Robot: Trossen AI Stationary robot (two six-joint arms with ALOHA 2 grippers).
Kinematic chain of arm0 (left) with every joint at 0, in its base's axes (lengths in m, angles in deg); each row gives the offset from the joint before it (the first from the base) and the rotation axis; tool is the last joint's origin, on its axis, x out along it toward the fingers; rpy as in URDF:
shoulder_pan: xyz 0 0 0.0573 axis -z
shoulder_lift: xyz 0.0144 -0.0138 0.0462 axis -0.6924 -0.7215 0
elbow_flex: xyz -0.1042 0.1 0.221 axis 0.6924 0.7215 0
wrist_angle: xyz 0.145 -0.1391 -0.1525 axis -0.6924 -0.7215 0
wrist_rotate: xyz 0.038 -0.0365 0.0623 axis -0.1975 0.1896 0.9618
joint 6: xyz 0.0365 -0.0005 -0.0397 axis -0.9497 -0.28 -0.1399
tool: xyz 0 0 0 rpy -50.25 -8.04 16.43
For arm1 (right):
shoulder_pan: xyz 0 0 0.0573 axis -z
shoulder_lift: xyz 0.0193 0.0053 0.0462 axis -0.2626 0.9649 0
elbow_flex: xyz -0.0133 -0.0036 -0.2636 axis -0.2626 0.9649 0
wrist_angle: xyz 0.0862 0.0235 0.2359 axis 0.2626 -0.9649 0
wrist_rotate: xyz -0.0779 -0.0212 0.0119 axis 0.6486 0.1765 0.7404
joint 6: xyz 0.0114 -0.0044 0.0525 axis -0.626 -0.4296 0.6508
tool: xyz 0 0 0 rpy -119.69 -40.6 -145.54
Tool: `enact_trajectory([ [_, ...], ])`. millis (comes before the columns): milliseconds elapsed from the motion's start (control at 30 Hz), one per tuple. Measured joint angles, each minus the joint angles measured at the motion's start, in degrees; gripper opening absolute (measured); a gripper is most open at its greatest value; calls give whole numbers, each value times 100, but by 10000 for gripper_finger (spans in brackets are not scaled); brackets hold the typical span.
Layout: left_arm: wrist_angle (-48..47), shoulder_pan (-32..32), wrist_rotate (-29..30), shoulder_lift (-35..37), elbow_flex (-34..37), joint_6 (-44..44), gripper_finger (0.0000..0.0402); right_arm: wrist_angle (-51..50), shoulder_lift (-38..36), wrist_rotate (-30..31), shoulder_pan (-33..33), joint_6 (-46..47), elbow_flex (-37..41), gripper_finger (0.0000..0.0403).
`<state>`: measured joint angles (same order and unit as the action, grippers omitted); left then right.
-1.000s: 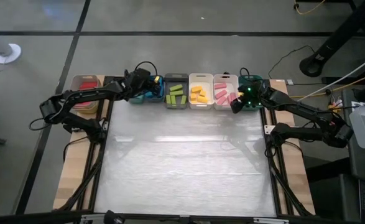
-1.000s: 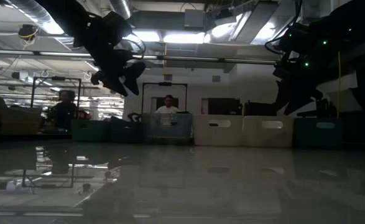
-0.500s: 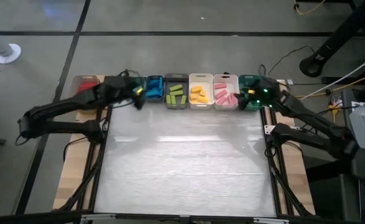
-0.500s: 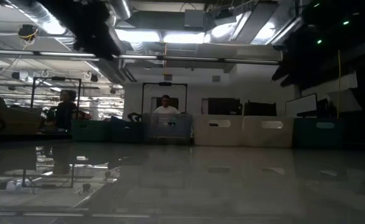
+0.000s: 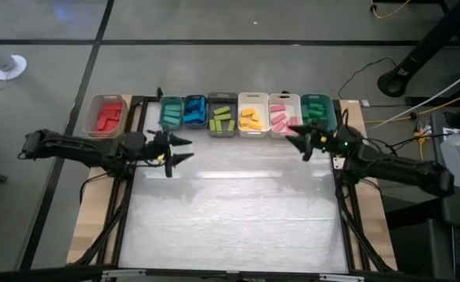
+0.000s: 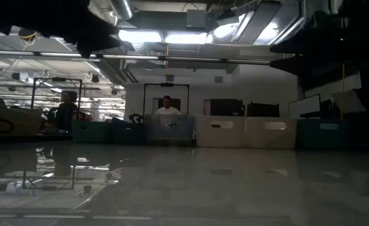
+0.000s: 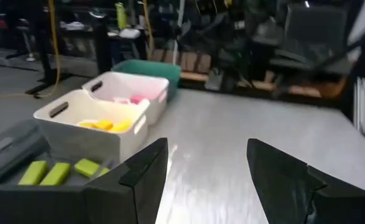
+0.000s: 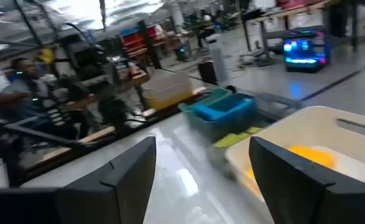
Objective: Sort blocks
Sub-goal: Return to Home Position
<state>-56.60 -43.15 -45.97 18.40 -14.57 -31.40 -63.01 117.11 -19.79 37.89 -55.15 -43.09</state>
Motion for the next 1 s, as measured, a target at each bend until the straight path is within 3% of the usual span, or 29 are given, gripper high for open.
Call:
enact_trajectory([
  [233, -210, 573, 27, 297, 173, -287, 208, -30, 71, 1179, -1521, -370, 35, 257],
  [333, -284, 756, 139, 727, 308, -411, 208, -157, -283, 1772, -1923, -680, 32, 257],
  [500, -1084, 845, 688, 1721, 429, -428, 208, -1390, -1159, 2641, -2119, -913, 32, 257],
  [633, -1628, 840, 814, 2366, 431, -380, 208, -2232, -1950, 2604, -2114, -915, 32, 257],
  [800, -2003, 840, 814, 2932, 431, -561, 208, -2963, -2952, 1855, -2117, -908, 29, 257],
  [1000, -2446, 840, 851, 3302, 436, -441, 208, -3226, -2892, 1624, -2117, -640, -20, 257],
])
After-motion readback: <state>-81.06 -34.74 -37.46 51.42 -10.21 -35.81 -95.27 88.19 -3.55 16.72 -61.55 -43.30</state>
